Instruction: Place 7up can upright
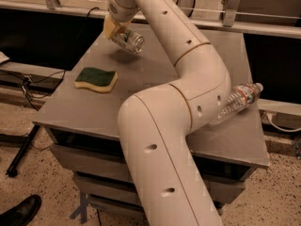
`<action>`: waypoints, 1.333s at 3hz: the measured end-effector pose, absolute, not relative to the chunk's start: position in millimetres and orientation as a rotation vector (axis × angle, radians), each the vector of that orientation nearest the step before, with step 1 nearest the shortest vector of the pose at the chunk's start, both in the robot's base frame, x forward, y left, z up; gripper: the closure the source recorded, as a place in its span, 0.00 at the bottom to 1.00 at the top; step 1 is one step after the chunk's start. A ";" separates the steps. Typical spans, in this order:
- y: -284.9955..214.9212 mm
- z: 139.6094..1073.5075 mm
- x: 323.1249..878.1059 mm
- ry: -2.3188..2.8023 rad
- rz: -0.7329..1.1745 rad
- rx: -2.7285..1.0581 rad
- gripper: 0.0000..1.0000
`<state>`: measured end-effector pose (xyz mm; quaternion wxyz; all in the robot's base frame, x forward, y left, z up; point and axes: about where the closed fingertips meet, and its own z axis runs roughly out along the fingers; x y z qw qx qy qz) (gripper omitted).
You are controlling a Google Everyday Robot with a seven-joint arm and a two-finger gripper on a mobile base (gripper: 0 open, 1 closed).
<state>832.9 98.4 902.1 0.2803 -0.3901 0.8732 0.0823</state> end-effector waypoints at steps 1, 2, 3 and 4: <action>46.8 954.9 835.9 2.245 0.275 -0.885 1.00; -24.1 1027.4 809.6 2.105 0.346 -0.706 1.00; -68.0 1098.8 758.9 1.951 0.381 -0.590 1.00; -71.4 1131.7 705.4 1.820 0.462 -0.547 1.00</action>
Offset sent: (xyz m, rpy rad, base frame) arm -0.1190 -0.1757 0.1259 0.6592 -0.5258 -0.2673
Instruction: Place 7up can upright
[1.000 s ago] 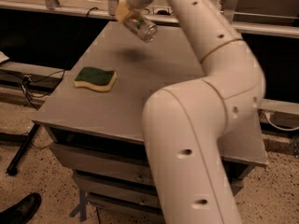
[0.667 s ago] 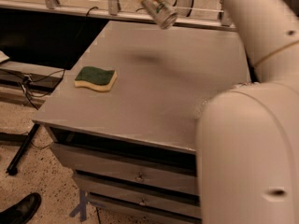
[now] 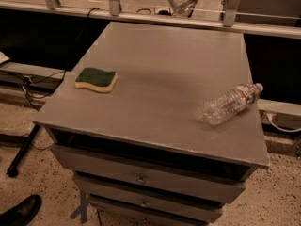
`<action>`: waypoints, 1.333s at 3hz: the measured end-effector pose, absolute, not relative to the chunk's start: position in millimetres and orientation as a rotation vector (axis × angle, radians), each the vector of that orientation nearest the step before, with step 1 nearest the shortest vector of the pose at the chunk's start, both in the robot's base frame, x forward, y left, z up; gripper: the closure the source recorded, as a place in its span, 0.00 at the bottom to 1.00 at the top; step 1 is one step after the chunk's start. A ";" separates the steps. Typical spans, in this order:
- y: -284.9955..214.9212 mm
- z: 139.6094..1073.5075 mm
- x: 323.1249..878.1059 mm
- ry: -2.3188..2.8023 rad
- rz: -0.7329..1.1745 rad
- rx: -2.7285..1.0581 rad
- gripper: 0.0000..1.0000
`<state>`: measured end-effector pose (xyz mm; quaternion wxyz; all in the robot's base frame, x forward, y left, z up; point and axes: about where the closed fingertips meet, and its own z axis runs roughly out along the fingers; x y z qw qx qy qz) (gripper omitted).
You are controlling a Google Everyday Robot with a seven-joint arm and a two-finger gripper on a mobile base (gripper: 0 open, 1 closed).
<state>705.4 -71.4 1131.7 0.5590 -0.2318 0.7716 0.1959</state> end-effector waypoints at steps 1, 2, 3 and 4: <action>-60.3 1091.8 684.6 1.748 0.585 -0.538 1.00; -58.2 1063.0 671.5 1.705 0.627 -0.516 1.00; -61.7 1064.5 675.1 1.691 0.628 -0.502 1.00; -104.0 1065.7 691.0 1.634 0.627 -0.450 1.00</action>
Offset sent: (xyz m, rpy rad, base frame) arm -0.0211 0.0112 -0.0438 0.1083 -0.0246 0.0646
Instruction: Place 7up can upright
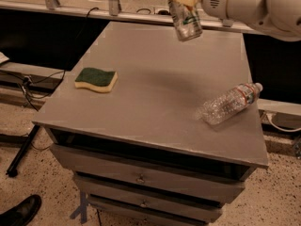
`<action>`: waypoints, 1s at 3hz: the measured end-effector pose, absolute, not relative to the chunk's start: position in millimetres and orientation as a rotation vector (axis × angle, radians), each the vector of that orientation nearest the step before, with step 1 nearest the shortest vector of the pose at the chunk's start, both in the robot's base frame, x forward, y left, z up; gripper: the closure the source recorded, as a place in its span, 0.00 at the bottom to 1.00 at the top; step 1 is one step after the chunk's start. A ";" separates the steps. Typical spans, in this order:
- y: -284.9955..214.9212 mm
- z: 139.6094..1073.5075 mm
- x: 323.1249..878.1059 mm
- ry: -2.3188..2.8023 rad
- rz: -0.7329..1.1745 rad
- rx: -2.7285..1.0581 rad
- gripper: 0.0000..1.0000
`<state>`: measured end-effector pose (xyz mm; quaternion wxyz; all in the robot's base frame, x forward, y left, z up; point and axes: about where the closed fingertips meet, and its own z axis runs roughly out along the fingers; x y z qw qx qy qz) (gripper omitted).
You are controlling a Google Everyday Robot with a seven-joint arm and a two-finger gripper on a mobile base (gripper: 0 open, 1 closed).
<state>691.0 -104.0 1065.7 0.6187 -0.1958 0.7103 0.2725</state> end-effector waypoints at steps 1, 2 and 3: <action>-160.9 1060.8 709.6 1.560 0.630 -0.426 1.00; -213.0 1050.7 724.2 1.486 0.651 -0.417 1.00; -246.6 1029.2 733.3 1.403 0.726 -0.449 1.00</action>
Offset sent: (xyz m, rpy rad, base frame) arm 0.0487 -0.1807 -0.0293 0.1346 -0.1953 0.0024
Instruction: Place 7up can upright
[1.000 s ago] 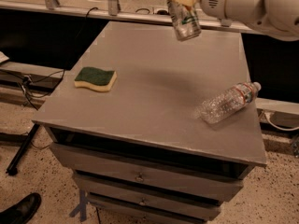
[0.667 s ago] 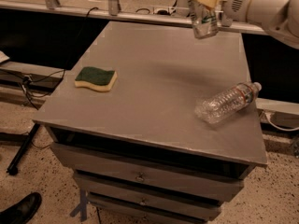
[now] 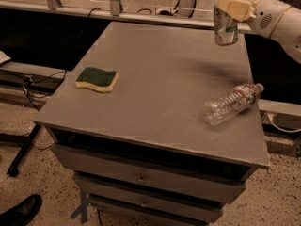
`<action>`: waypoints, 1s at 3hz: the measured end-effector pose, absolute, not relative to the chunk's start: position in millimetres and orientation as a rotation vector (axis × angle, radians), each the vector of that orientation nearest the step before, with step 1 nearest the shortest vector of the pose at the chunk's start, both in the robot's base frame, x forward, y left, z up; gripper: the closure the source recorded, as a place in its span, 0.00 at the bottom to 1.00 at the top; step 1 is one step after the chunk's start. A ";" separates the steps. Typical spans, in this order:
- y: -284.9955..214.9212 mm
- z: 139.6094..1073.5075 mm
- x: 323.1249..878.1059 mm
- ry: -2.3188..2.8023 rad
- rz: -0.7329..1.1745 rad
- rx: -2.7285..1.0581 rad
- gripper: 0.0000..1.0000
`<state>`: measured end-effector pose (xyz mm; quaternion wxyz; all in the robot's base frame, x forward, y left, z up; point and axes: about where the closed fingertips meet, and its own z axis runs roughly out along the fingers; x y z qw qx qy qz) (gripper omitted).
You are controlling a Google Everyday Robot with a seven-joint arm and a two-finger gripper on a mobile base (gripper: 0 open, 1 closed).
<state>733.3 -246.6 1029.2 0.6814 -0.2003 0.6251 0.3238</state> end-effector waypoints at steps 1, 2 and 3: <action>-261.5 1011.4 734.9 1.358 0.779 -0.479 1.00; -273.3 991.7 729.8 1.311 0.836 -0.481 1.00; -287.8 975.9 719.7 1.249 0.895 -0.465 1.00</action>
Offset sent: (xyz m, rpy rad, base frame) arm -0.0130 -0.0521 -0.0648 0.1345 -0.0824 0.1457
